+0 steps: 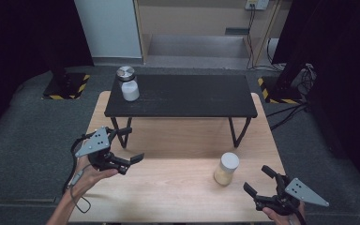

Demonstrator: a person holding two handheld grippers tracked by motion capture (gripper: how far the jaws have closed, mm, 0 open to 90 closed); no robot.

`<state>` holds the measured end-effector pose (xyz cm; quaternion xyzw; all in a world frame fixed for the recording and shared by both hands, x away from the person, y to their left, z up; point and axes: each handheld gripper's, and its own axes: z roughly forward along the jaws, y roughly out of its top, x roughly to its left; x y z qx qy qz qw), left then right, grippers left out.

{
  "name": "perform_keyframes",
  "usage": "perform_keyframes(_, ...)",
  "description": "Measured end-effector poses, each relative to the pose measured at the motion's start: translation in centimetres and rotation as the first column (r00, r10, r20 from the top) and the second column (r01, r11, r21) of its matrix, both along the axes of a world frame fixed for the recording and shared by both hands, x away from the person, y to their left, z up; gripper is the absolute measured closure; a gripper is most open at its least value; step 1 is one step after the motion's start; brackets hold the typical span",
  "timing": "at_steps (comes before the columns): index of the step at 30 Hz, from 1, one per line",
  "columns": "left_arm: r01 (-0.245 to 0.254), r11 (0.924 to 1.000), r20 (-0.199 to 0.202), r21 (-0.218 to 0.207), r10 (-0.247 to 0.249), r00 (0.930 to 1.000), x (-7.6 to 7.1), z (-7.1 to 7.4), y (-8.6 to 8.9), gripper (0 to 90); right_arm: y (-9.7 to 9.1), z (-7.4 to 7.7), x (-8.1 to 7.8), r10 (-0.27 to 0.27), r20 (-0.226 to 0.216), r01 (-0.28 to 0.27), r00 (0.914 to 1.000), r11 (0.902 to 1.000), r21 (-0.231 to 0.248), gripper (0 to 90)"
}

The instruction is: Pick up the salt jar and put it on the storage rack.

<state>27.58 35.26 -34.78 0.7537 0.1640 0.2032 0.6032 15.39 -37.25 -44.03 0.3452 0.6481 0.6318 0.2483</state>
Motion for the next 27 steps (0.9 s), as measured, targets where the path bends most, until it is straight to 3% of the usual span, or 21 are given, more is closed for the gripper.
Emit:
perform_keyframes(8, -0.065, 0.9976, 0.001, -0.024, 0.065, 0.9979, -0.2, -1.6, -0.5, 4.8, 0.1, 0.0, 0.0, 0.0, 0.0, 0.0, 1.0, 1.0, 0.0, 4.6)
perform_keyframes(14, -0.141, 0.9887, -0.011, -0.051, 0.141, 0.99, -0.1, -2.1, -0.1, 4.2, 0.1, -0.1, 0.0, 0.001, -0.001, -0.001, 1.0, 1.0, 0.001, 4.7)
perform_keyframes(22, -0.207, 0.9777, 0.009, -0.038, 0.207, 0.9783, -0.4, -1.7, 0.5, 4.1, 0.1, -0.1, 0.0, -0.002, -0.003, 0.002, 1.0, 1.0, -0.001, 4.6)
perform_keyframes(25, -0.227, 0.9721, 0.005, -0.058, 0.228, 0.9737, -0.4, -1.6, 1.0, 4.1, 0.1, -0.1, -0.1, -0.005, -0.003, 0.005, 1.0, 1.0, 0.0, 4.6)
perform_keyframes(27, -0.242, 0.9645, -0.006, -0.106, 0.242, 0.9702, -0.5, -1.8, 1.5, 4.1, 0.1, -0.1, 0.0, -0.005, -0.003, 0.005, 1.0, 1.0, 0.0, 4.6)
